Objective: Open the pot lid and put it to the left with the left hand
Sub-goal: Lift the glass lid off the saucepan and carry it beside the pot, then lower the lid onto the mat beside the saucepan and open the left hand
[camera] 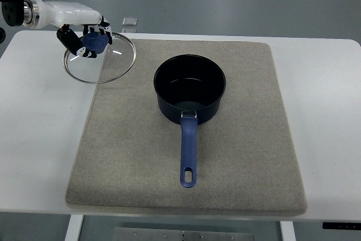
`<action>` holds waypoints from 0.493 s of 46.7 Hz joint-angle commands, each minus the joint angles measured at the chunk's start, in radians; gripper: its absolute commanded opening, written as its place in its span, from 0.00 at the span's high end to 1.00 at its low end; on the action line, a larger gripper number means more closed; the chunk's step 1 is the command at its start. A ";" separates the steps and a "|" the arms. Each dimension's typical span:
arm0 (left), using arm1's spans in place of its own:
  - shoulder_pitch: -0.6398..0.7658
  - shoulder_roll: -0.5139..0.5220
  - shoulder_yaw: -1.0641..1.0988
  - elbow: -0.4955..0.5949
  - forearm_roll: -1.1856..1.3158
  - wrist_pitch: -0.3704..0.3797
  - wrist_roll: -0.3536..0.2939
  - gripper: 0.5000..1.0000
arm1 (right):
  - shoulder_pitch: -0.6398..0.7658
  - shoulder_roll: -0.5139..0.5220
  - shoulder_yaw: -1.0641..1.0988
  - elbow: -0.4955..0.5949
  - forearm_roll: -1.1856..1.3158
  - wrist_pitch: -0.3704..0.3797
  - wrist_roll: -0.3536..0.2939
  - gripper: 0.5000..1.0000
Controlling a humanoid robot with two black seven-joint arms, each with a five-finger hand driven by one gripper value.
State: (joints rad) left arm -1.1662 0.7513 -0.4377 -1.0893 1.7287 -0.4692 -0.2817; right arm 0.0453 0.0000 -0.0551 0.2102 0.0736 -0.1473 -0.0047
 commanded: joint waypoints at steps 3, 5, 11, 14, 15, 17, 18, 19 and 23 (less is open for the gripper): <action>0.026 -0.010 0.020 0.002 0.006 0.024 0.006 1.00 | 0.001 0.000 0.000 0.000 0.000 0.000 0.000 0.17; 0.031 -0.013 0.031 0.002 0.008 0.037 0.006 1.00 | 0.001 0.000 0.000 0.000 0.000 0.000 0.000 0.17; 0.042 -0.030 0.065 0.002 0.009 0.072 0.010 1.00 | 0.001 0.000 0.000 0.000 0.000 0.000 0.000 0.17; 0.051 -0.047 0.074 0.003 0.009 0.083 0.012 1.00 | -0.001 0.000 0.000 0.000 0.000 0.000 0.000 0.17; 0.054 -0.052 0.074 0.005 0.009 0.084 0.013 1.00 | -0.001 0.000 0.000 0.000 0.000 0.000 0.000 0.17; 0.062 -0.061 0.074 0.011 0.011 0.090 0.013 1.00 | 0.001 0.000 0.000 0.000 0.000 0.000 0.000 0.17; 0.065 -0.069 0.076 0.012 0.011 0.090 0.015 1.00 | -0.001 0.000 0.000 0.000 0.000 0.000 0.000 0.17; 0.069 -0.075 0.076 0.015 0.011 0.092 0.015 1.00 | 0.001 0.000 0.000 0.000 0.000 0.000 0.000 0.17; 0.082 -0.102 0.076 0.025 0.012 0.092 0.015 1.00 | 0.001 0.000 0.000 0.000 0.000 0.000 0.000 0.17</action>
State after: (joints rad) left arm -1.0928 0.6685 -0.3620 -1.0726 1.7403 -0.3778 -0.2670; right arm 0.0452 0.0000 -0.0552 0.2102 0.0736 -0.1473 -0.0046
